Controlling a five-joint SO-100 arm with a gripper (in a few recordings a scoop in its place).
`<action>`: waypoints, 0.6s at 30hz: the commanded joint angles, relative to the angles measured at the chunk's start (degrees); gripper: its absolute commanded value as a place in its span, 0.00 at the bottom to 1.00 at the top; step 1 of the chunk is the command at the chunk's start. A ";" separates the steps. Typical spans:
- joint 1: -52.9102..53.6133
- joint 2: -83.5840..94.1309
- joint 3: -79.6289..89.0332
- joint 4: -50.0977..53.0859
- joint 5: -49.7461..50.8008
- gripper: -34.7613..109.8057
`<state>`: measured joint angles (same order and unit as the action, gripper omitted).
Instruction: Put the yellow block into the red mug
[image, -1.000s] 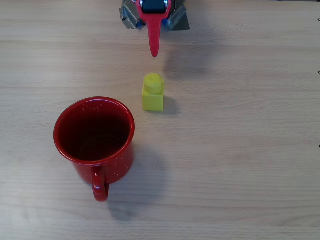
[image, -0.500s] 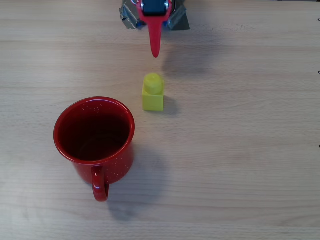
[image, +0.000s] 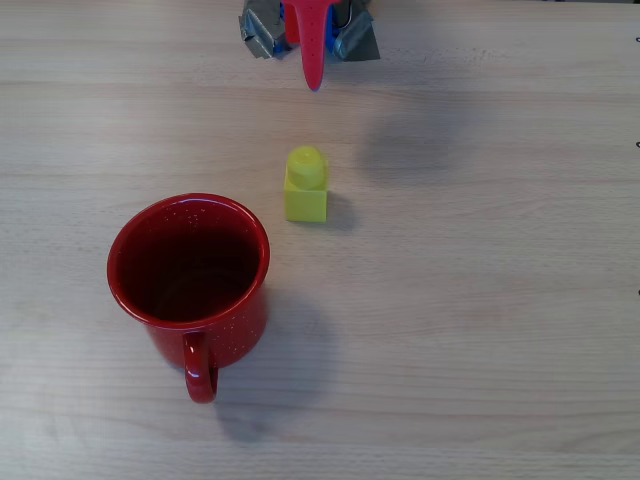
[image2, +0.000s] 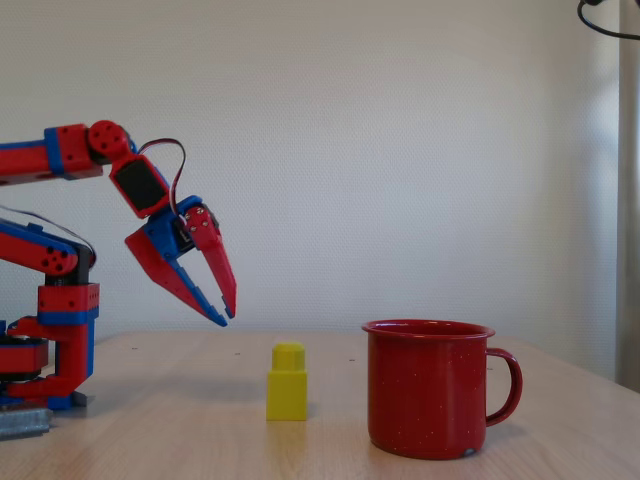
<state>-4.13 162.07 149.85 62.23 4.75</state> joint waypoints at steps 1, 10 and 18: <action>0.26 -2.72 -6.94 2.11 0.79 0.24; 2.46 -14.85 -16.00 3.16 0.53 0.24; 4.04 -26.19 -24.61 4.04 2.81 0.24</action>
<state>-0.53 136.58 130.69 65.30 6.15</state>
